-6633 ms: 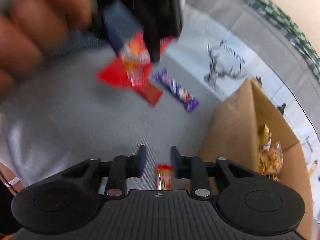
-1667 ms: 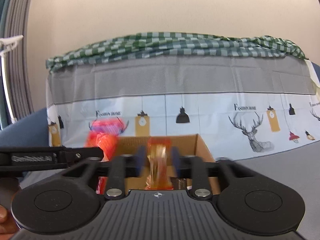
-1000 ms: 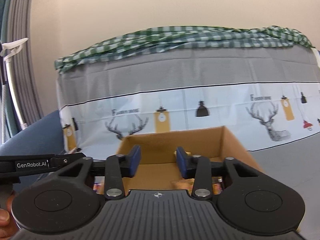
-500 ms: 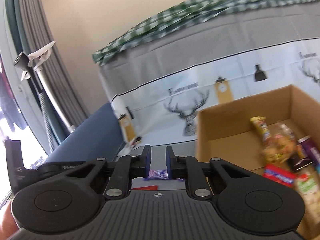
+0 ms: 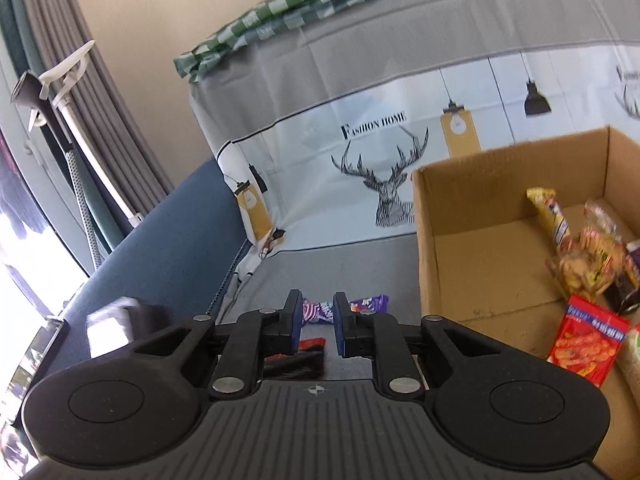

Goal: Organize snacks
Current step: 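Move both tools from the box back to the remaining snacks, then grasp the small red square packet with the left tool while the right tool grasps the purple candy bar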

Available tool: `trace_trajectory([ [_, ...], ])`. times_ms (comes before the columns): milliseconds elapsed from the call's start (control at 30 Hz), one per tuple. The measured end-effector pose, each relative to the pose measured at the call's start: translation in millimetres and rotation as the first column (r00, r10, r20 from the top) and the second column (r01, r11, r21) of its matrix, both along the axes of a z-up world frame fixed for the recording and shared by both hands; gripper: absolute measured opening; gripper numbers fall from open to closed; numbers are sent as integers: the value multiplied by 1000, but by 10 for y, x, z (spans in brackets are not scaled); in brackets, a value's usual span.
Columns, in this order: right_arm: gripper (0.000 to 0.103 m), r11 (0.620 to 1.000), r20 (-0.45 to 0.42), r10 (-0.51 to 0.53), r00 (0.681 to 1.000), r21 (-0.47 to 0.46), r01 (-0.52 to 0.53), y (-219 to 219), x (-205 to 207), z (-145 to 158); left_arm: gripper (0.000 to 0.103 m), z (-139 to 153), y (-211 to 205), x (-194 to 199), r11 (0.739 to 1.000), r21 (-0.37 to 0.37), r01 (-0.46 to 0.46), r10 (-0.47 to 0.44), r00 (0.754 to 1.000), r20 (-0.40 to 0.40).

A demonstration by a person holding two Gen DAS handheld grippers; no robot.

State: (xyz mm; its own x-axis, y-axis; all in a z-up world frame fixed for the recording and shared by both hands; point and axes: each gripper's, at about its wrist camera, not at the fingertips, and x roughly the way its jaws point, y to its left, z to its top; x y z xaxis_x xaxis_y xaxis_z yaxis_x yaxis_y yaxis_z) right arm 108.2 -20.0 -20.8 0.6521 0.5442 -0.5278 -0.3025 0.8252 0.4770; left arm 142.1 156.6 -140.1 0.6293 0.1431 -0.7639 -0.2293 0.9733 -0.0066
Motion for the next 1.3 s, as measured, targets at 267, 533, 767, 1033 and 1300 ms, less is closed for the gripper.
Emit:
trace_trajectory([
  [267, 29, 998, -44, 23, 999, -56, -25, 159, 163, -51, 71, -26, 296, -69, 996, -43, -82, 81, 996, -24],
  [533, 43, 919, -152, 87, 985, -369, -138, 1068, 673, -321, 71, 84, 725, -317, 951, -170, -258, 250, 966, -66],
  [767, 56, 776, -217, 142, 966, -582, -244, 1628, 1172, -852, 71, 141, 924, -376, 913, -256, -318, 300, 948, -108],
  [1033, 55, 700, -302, 247, 921, -602, -385, 1848, 1400, -1137, 71, 151, 1055, -378, 881, -318, -349, 321, 937, -139],
  [1300, 15, 809, -358, 240, 903, -440, -389, 1633, 1271, -940, 71, 165, 1107, -397, 866, -344, -362, 327, 932, -157],
])
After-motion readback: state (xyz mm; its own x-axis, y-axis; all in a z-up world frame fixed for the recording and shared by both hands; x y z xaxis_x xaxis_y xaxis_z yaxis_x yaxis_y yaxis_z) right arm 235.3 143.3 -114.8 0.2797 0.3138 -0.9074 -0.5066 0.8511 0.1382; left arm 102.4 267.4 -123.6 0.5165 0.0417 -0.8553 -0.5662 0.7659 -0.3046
